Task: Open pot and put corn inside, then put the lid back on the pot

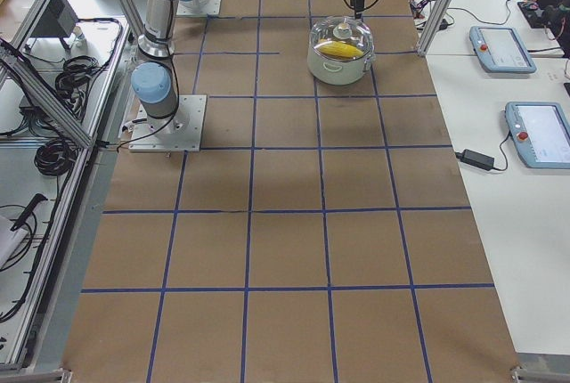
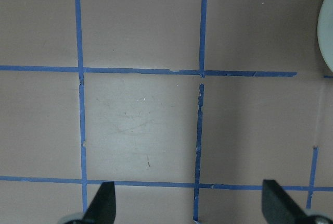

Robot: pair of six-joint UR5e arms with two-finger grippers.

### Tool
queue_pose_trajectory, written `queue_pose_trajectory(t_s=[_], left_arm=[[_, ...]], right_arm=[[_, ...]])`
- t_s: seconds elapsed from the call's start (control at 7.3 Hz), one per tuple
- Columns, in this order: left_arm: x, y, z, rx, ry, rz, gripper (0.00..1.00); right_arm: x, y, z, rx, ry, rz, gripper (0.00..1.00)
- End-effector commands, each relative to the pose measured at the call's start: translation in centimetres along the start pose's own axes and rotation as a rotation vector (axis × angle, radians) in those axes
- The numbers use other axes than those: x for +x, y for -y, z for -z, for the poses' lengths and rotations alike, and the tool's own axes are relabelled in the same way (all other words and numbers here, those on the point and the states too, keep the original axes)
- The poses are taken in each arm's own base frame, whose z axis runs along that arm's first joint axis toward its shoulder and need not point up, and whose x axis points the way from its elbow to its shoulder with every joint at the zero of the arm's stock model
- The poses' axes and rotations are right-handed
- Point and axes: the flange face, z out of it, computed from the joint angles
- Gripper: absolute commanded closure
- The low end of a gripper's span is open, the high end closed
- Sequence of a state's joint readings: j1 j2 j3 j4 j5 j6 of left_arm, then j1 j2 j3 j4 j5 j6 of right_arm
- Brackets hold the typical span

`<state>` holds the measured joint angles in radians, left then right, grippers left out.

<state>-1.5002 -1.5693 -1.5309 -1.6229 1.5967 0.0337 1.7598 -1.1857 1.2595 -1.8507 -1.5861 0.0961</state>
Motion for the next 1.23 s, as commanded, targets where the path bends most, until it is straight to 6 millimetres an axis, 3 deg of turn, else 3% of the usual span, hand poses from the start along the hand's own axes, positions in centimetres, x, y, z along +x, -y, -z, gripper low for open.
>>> queue_pose_trajectory(t_s=[0.0, 0.14, 0.27, 0.41, 0.55, 0.82, 1.1], left_arm=[[0.0, 0.0, 0.0, 0.000, 0.002, 0.000, 0.00], [0.0, 0.0, -0.1, -0.002, 0.002, 0.000, 0.00], [0.0, 0.0, -0.1, -0.002, 0.002, 0.000, 0.00], [0.0, -0.1, 0.0, 0.000, 0.002, 0.000, 0.00], [0.0, -0.1, 0.0, 0.000, 0.002, 0.002, 0.00], [0.0, -0.1, -0.1, -0.002, 0.003, 0.001, 0.00], [0.0, -0.1, -0.2, -0.005, 0.009, 0.000, 0.00]], right_arm=[[5.7, -2.7, 5.2, -0.050, -0.018, 0.007, 0.00], [9.1, -4.5, 6.9, -0.084, -0.025, -0.022, 0.00], [10.6, -6.8, 7.3, -0.125, -0.023, -0.048, 0.00], [10.9, -9.1, 6.0, -0.167, -0.030, -0.056, 0.00], [11.5, -10.2, 6.3, -0.163, -0.028, -0.065, 0.00], [12.4, -9.9, 7.0, -0.146, -0.027, -0.083, 0.00], [11.9, -9.9, 7.0, -0.140, -0.020, -0.090, 0.00]])
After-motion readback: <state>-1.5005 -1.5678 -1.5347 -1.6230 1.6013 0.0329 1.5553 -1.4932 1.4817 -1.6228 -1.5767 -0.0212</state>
